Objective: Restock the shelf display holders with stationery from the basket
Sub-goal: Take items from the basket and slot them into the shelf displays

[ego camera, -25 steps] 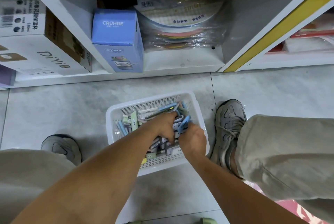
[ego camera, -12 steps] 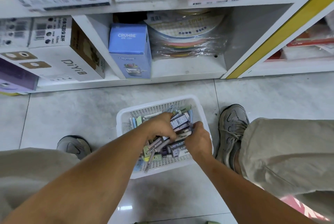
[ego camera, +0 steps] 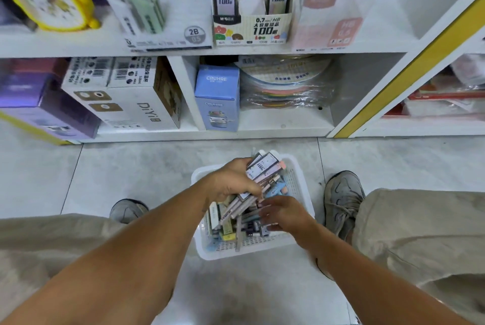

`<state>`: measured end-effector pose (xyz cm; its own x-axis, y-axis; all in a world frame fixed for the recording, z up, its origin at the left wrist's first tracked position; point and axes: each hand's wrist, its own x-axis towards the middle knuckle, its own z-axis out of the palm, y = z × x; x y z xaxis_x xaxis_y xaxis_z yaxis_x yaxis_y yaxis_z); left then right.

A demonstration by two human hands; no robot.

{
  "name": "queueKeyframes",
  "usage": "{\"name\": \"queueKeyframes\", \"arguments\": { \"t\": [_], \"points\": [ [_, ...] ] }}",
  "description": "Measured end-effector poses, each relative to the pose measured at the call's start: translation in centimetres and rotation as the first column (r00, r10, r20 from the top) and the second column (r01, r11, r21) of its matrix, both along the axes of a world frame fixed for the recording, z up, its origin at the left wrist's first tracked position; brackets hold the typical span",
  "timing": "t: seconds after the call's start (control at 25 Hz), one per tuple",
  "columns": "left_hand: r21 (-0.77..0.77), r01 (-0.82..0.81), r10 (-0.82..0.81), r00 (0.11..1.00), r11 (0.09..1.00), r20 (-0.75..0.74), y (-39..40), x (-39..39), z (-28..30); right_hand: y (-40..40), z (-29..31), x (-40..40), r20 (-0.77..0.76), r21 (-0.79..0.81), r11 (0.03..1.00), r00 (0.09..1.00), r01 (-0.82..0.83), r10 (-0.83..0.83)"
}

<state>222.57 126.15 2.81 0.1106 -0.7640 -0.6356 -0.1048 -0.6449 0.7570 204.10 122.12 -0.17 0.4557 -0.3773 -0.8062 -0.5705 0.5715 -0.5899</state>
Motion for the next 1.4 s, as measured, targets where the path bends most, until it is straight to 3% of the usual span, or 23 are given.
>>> {"name": "queueKeyframes", "arguments": {
  "t": [0.08,0.16,0.36,0.64,0.76,0.88,1.08,1.2,1.4],
  "points": [
    [-0.054,-0.063,0.061,0.997,0.997,-0.041,0.0,0.1,0.6,0.2,1.0,0.0,0.246,0.224,0.969,0.968,-0.108,0.051],
    [-0.093,-0.123,0.117,0.990,0.988,-0.073,0.1,0.1,0.8,0.6,1.5,0.3,0.350,0.252,0.930,0.921,-0.266,0.169],
    [-0.135,-0.184,0.169,0.979,0.974,-0.114,0.5,0.4,1.1,0.8,1.5,1.1,0.249,0.072,0.968,0.944,-0.239,0.215],
    [-0.164,-0.234,0.213,0.968,0.958,-0.133,0.4,1.1,4.0,-2.0,5.3,1.3,0.085,-0.041,0.864,0.860,-0.501,0.503],
    [-0.178,-0.220,0.195,0.970,0.959,-0.148,0.9,1.0,6.2,-2.0,7.1,0.5,0.054,-0.111,0.892,0.894,-0.438,0.446],
    [-0.209,-0.200,0.176,0.976,0.957,-0.129,1.5,1.1,9.2,-2.6,9.6,-0.2,0.126,-0.225,0.908,0.914,-0.353,0.387],
    [-0.307,-0.199,0.177,0.979,0.931,-0.099,2.1,2.0,18.0,-4.9,17.3,0.0,0.219,-0.418,0.834,0.851,-0.360,0.477],
    [-0.371,-0.223,0.204,0.975,0.901,-0.090,2.0,2.5,23.3,-6.3,22.7,1.3,0.242,-0.561,0.799,0.880,-0.216,0.408],
    [-0.447,-0.382,0.353,0.924,0.809,-0.151,1.1,3.6,31.0,-10.2,32.5,4.1,0.334,-0.825,0.545,0.907,0.149,0.256]
  ]
}}
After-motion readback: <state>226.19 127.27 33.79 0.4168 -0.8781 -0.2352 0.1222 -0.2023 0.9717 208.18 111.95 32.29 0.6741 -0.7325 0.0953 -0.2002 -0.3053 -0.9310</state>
